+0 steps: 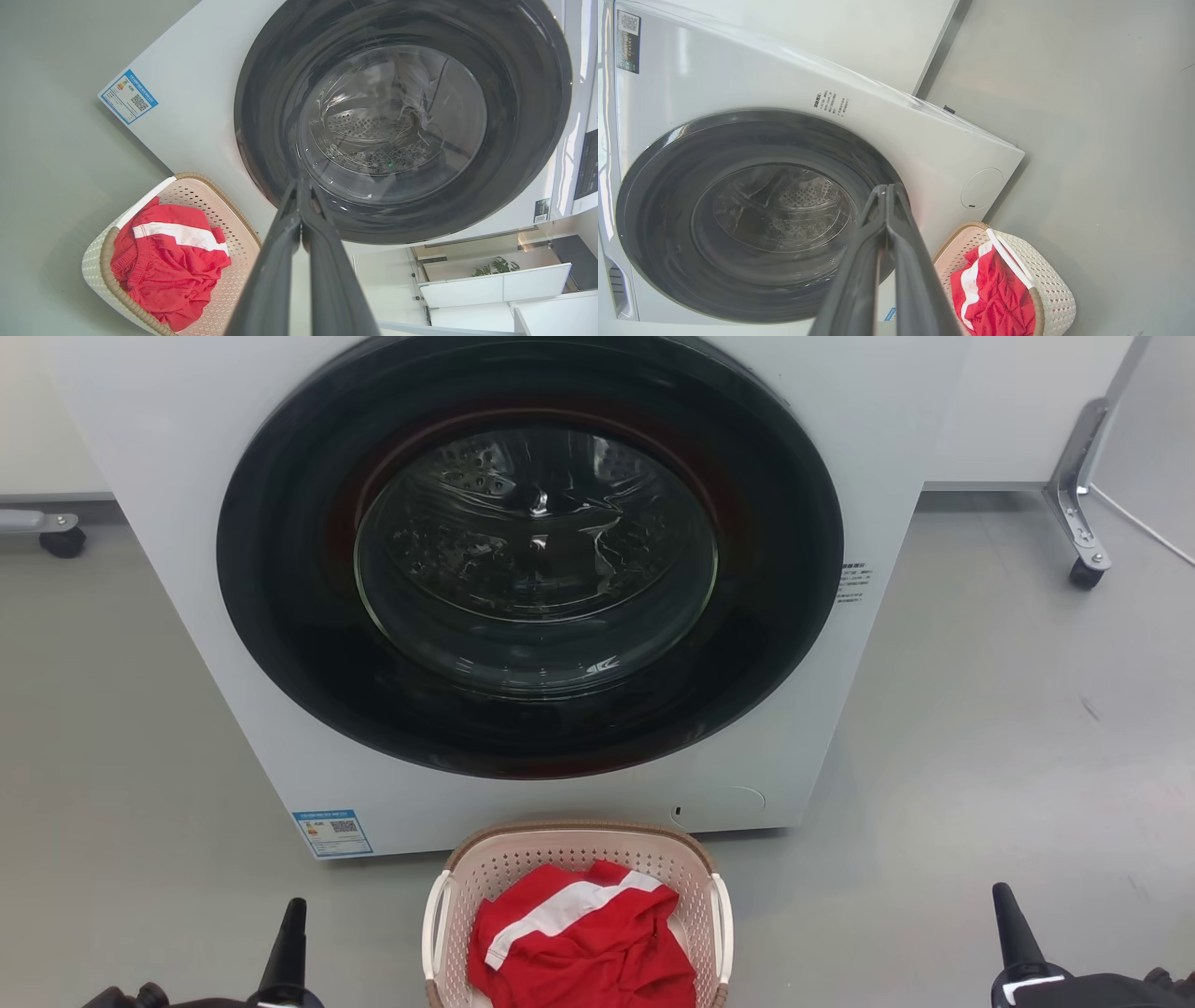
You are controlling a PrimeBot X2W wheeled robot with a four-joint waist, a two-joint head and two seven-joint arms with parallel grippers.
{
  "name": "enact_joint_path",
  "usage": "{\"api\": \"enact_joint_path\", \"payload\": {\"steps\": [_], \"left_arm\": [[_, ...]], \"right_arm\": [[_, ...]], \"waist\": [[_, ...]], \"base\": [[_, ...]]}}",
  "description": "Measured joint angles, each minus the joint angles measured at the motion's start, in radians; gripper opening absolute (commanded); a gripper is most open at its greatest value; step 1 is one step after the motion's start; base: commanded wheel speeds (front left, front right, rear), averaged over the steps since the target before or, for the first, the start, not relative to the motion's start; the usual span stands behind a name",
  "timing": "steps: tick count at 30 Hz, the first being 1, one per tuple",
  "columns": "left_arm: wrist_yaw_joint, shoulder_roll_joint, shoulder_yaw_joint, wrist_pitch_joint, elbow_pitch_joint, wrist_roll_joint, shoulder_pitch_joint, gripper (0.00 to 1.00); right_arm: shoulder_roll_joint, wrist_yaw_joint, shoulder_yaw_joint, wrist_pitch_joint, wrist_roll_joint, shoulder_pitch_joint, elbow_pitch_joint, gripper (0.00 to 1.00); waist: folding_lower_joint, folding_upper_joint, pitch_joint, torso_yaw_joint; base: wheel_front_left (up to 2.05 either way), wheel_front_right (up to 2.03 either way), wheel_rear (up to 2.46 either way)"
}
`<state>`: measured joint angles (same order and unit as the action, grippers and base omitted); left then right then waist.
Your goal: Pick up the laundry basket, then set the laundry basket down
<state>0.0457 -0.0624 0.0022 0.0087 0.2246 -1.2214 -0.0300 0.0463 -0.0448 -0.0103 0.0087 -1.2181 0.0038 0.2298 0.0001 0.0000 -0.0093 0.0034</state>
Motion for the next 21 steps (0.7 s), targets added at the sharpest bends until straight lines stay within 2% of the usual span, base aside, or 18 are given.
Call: {"api": "enact_joint_path", "payload": {"steps": [21], "left_arm": [[0.054, 0.011, 0.064, 0.078, 0.05, -0.273, 0.076, 0.0]], "right_arm": [[-0.002, -0.054, -0.088, 0.074, -0.274, -0.066, 0.046, 0.0]], "waist": [[0.0, 0.0, 0.008, -0.003]], "base": [[0.0, 0.0, 0.0]]}}
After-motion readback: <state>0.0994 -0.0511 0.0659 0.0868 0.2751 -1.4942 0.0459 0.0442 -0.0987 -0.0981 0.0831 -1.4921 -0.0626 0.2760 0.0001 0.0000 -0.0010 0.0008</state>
